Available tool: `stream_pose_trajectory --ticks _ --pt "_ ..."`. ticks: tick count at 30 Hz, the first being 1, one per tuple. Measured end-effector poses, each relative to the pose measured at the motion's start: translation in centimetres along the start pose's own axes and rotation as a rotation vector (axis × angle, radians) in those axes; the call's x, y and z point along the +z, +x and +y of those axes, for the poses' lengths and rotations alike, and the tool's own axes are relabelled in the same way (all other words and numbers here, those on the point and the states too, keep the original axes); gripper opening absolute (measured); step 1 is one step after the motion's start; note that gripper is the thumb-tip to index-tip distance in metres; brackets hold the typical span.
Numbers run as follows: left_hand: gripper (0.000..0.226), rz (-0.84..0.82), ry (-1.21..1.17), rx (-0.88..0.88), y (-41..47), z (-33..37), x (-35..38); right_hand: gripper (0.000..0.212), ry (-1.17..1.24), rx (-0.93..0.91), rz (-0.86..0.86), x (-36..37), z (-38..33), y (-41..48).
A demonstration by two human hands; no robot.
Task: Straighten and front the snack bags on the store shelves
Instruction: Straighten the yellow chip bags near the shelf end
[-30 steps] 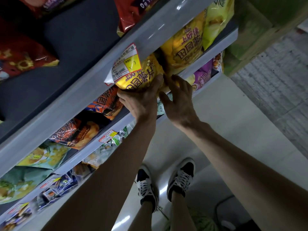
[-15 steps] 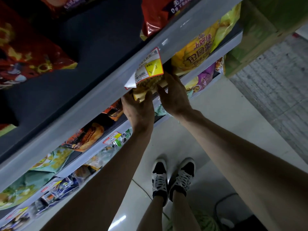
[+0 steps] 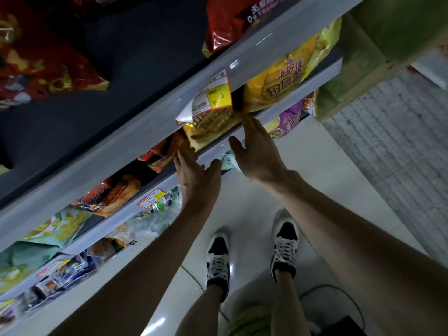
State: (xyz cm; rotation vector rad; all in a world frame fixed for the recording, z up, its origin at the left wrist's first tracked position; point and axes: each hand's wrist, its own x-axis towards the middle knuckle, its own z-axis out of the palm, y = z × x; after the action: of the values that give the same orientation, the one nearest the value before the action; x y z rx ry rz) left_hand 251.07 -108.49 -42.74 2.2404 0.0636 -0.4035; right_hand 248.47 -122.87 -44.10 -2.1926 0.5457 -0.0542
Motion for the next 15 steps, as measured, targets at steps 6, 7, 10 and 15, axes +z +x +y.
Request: stream_pose_trajectory --ticks 6,7,10,15 --pt "0.048 -0.019 0.055 -0.022 -1.9 1.1 1.9 0.048 -0.189 -0.043 -0.042 -5.8 2.6 -1.3" --pt "0.048 -0.022 0.06 -0.006 -2.2 1.7 2.7 0.047 -0.213 -0.047 -0.04 -7.0 3.2 -1.4" --pt "0.048 -0.013 0.066 0.017 -2.6 4.5 5.7 0.048 -0.285 -0.035 -0.034 -10.5 5.0 -0.8" --pt "0.064 0.115 -0.027 0.076 -1.2 8.8 11.1 0.05 -0.314 0.012 0.028 -15.0 8.1 2.2"
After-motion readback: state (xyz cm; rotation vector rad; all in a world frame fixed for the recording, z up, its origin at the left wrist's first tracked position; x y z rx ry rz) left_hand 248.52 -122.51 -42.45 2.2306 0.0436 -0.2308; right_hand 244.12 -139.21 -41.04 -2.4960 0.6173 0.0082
